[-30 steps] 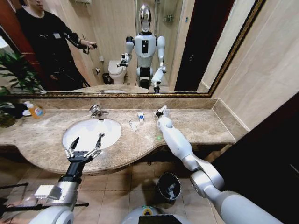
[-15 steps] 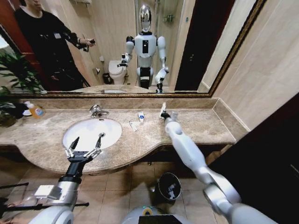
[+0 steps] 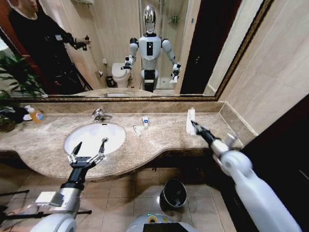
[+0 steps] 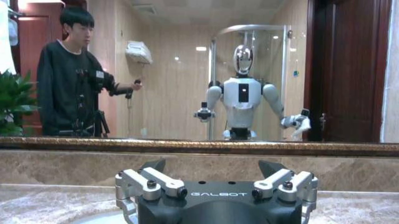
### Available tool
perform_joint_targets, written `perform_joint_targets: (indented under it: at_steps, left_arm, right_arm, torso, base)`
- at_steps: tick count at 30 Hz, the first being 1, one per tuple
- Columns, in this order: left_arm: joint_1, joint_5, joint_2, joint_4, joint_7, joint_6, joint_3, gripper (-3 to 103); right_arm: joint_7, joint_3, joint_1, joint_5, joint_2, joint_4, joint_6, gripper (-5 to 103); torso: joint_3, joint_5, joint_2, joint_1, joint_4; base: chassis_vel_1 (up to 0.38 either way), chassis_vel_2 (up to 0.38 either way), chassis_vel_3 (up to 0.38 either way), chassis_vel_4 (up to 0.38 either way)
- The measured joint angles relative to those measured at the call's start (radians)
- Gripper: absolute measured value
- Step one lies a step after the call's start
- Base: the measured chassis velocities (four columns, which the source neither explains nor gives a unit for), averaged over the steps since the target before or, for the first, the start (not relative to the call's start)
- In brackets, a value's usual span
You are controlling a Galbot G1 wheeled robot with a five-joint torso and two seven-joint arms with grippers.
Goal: Pick up the trash from the sink and place it in the trash bin.
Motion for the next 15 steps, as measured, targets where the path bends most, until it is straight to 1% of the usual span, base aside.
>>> perform_joint_targets:
  at_steps: [1, 2, 3, 4, 5, 6, 7, 8, 9, 10, 11, 13, 14, 15]
  left_arm:
    - [0.0, 0.0, 0.0, 0.0, 0.0, 0.0, 0.0, 100]
    - [0.0, 0.0, 0.0, 0.0, 0.0, 0.0, 0.0, 100]
    - [0.0, 0.0, 0.0, 0.0, 0.0, 0.0, 0.0, 100]
    - [0.0, 0.0, 0.0, 0.0, 0.0, 0.0, 0.0, 100]
    - [0.0, 0.0, 0.0, 0.0, 0.0, 0.0, 0.0, 100]
    - [0.0, 0.0, 0.0, 0.0, 0.0, 0.0, 0.0, 100]
    - [0.0, 0.0, 0.0, 0.0, 0.0, 0.0, 0.0, 100]
    - [0.0, 0.0, 0.0, 0.0, 0.0, 0.0, 0.0, 100]
    - [0.0, 0.0, 0.0, 0.0, 0.0, 0.0, 0.0, 100]
    - [0.0, 0.0, 0.0, 0.0, 0.0, 0.0, 0.0, 100]
    - [0.0, 0.0, 0.0, 0.0, 0.0, 0.0, 0.0, 100]
    - [0.0, 0.0, 0.0, 0.0, 0.0, 0.0, 0.0, 100]
    - [0.0, 0.0, 0.0, 0.0, 0.0, 0.0, 0.0, 100]
    - [0.0, 0.0, 0.0, 0.0, 0.0, 0.0, 0.0, 100]
  right_arm:
    - [-0.114, 0.067, -0.096, -0.022, 0.025, 0.003, 0.006, 0]
    - [-0.114, 0.067, -0.096, -0.022, 0.025, 0.003, 0.006, 0]
    - [-0.187, 0.101, -0.176, -0.06, 0.045, -0.005, 0.025, 0]
    - [-0.228, 0.117, -0.237, -0.115, 0.066, -0.029, 0.053, 0]
    - [-0.228, 0.117, -0.237, -0.115, 0.066, -0.029, 0.053, 0]
    - [-0.244, 0.116, -0.271, -0.163, 0.083, -0.056, 0.081, 0]
    - [-0.244, 0.099, -0.293, -0.241, 0.109, -0.106, 0.124, 0]
    - [-0.238, 0.078, -0.29, -0.295, 0.131, -0.152, 0.15, 0]
    - [-0.238, 0.078, -0.29, -0.295, 0.131, -0.152, 0.15, 0]
    - [-0.219, 0.045, -0.271, -0.36, 0.159, -0.221, 0.181, 0]
    - [-0.219, 0.045, -0.271, -0.36, 0.159, -0.221, 0.181, 0]
    - [-0.179, -0.014, -0.197, -0.48, 0.211, -0.372, 0.235, 0]
    - [-0.179, -0.014, -0.197, -0.48, 0.211, -0.372, 0.235, 0]
    - [-0.158, -0.037, -0.155, -0.54, 0.238, -0.445, 0.256, 0]
  torso:
    - [0.0, -0.0002, 0.0, 0.0, 0.0]
    - [0.0, -0.0002, 0.0, 0.0, 0.0]
    - [0.0, -0.0001, 0.0, 0.0, -0.0002]
    - [0.0, -0.0003, 0.0, 0.0, -0.0004]
    - [0.0, -0.0003, 0.0, 0.0, -0.0004]
    - [0.0, -0.0002, 0.0, 0.0, -0.0005]
    - [0.0, -0.0002, 0.0, 0.0, -0.0005]
    - [0.0, -0.0002, 0.0, 0.0, -0.0001]
    - [0.0, -0.0002, 0.0, 0.0, -0.0001]
    - [0.0, -0.0002, 0.0, 0.0, -0.0001]
    - [0.0, -0.0002, 0.0, 0.0, -0.0001]
    - [0.0, 0.0, 0.0, 0.0, 0.0]
    - [0.0, 0.0, 0.0, 0.0, 0.0]
    - [0.0, -0.0001, 0.0, 0.0, 0.0002]
  base:
    - [0.0, 0.0, 0.0, 0.0]
    - [0.0, 0.0, 0.0, 0.0]
    - [0.0, 0.0, 0.0, 0.0]
    - [0.0, 0.0, 0.0, 0.0]
    - [0.0, 0.0, 0.0, 0.0]
    - [0.0, 0.0, 0.0, 0.0]
    - [0.0, 0.0, 0.0, 0.0]
    - [0.0, 0.0, 0.0, 0.0]
    - [0.0, 0.0, 0.0, 0.0]
    - [0.0, 0.0, 0.0, 0.0]
    - [0.0, 0.0, 0.0, 0.0]
    - [0.0, 0.0, 0.0, 0.0]
    - [0.0, 0.0, 0.0, 0.0]
    - [0.0, 0.0, 0.0, 0.0]
